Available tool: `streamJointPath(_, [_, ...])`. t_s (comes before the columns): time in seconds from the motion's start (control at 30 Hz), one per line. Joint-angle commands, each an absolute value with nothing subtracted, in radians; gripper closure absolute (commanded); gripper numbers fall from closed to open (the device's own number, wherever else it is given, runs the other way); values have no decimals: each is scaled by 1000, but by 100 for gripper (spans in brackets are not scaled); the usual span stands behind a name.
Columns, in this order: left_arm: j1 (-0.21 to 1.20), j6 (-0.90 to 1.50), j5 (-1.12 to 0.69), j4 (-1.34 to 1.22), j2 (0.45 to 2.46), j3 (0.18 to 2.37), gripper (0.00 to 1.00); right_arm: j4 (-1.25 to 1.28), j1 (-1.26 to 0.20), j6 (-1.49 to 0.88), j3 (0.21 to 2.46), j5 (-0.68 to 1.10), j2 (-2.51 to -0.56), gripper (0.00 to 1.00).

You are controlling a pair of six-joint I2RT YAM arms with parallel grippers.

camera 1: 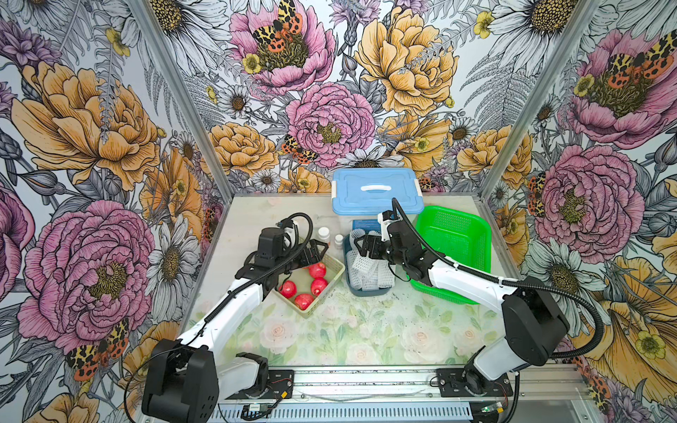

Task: Remove foam nets from apples
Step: Place the apple in the basket, then place the foam net into the storage box.

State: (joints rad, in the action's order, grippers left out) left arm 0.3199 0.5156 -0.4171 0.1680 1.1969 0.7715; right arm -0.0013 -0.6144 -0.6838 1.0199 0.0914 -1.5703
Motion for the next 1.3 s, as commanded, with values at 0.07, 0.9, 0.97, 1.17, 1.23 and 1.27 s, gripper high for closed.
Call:
streamJointPath(0.07, [470, 491, -460, 34, 1265, 817, 1, -10, -568, -709, 1007, 135, -1537, 0])
streamJointPath(0.9, [609, 472, -452, 41, 1537, 944, 53, 138, -540, -803, 948, 283, -1517, 0])
streamJointPath(0.97, [617, 463, -432, 61, 1549, 955, 52, 150, -540, -810, 950, 296, -1521, 0])
streamJointPath(1.17, [627, 450, -355, 123, 1575, 981, 76, 193, -536, -843, 942, 325, -1516, 0])
streamJointPath(1.23, [628, 454, -327, 148, 1590, 990, 84, 199, -530, -851, 938, 335, -1508, 0])
streamJointPath(1.27, [627, 453, -324, 158, 1597, 996, 88, 209, -525, -856, 934, 343, -1506, 0])
